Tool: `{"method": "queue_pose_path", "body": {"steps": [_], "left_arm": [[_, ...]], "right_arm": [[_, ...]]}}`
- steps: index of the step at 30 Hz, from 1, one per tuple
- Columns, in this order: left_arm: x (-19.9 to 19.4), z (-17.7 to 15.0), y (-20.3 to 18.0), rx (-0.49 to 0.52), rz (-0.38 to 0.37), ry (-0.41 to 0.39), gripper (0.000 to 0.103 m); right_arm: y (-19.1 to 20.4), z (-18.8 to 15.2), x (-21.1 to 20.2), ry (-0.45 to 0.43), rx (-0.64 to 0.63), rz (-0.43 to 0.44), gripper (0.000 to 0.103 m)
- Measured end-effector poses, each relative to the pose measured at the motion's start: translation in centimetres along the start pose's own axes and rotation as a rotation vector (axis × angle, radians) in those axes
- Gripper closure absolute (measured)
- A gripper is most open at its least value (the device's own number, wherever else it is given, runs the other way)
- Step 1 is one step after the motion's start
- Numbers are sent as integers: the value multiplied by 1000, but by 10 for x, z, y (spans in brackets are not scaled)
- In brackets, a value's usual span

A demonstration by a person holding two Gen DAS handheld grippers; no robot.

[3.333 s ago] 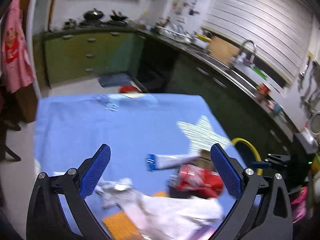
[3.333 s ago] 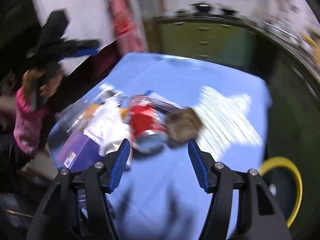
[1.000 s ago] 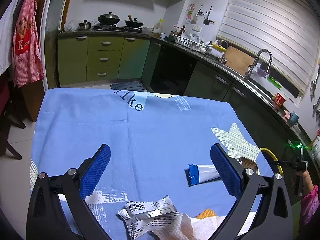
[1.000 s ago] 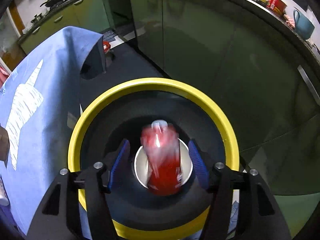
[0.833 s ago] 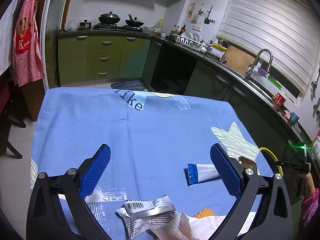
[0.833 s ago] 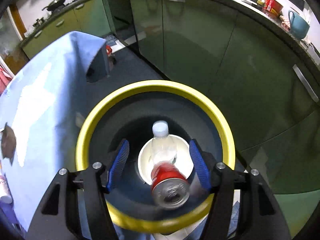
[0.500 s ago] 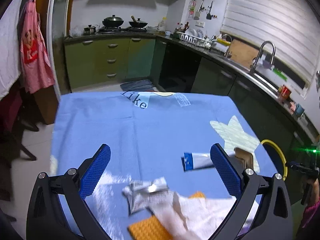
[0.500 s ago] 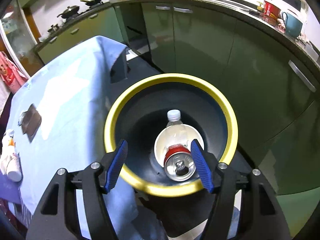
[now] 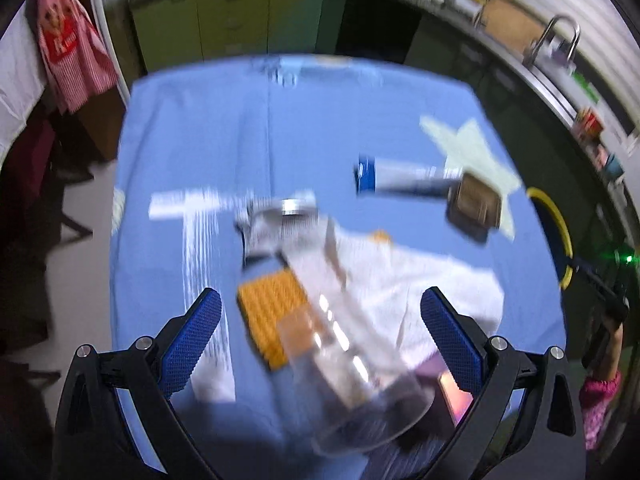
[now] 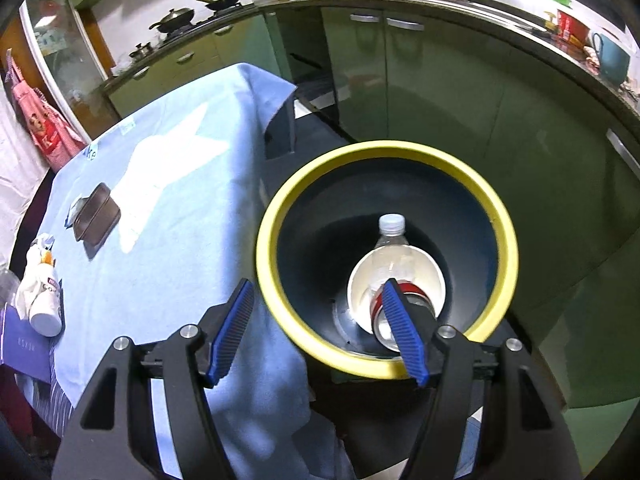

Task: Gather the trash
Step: 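Grasp the clear plastic cup with the left gripper and lift it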

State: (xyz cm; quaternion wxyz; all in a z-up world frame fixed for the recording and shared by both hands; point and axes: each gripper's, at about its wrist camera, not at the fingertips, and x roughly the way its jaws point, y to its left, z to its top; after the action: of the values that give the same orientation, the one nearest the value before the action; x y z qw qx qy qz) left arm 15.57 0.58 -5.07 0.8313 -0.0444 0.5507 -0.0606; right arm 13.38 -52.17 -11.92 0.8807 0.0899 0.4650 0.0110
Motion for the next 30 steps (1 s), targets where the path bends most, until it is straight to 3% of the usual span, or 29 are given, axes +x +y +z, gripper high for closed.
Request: {"method": "queue_pose_path", "body": {"steps": [5, 8, 12, 14, 19, 23, 30], "left_arm": [[18, 2, -1, -57, -57, 237, 5], [19, 4, -2, -99, -37, 309, 5], [25, 0, -2, -132, 0, 392, 16], [33, -4, -4, -131, 11, 431, 17], [46, -13, -5, -157, -24, 486, 33], [49, -19, -7, -145, -30, 504, 36], [46, -15, -14, -91, -20, 467, 40]], "right_arm": [[2, -3, 1, 3, -10, 16, 40], [3, -4, 0, -3, -12, 24, 39], [5, -5, -3, -10, -26, 28, 37], [5, -6, -3, -13, -24, 36, 37], [7, -6, 0, -8, -28, 49, 37], [8, -7, 0, -6, -32, 56, 37], [11, -6, 1, -4, -39, 61, 37]]}}
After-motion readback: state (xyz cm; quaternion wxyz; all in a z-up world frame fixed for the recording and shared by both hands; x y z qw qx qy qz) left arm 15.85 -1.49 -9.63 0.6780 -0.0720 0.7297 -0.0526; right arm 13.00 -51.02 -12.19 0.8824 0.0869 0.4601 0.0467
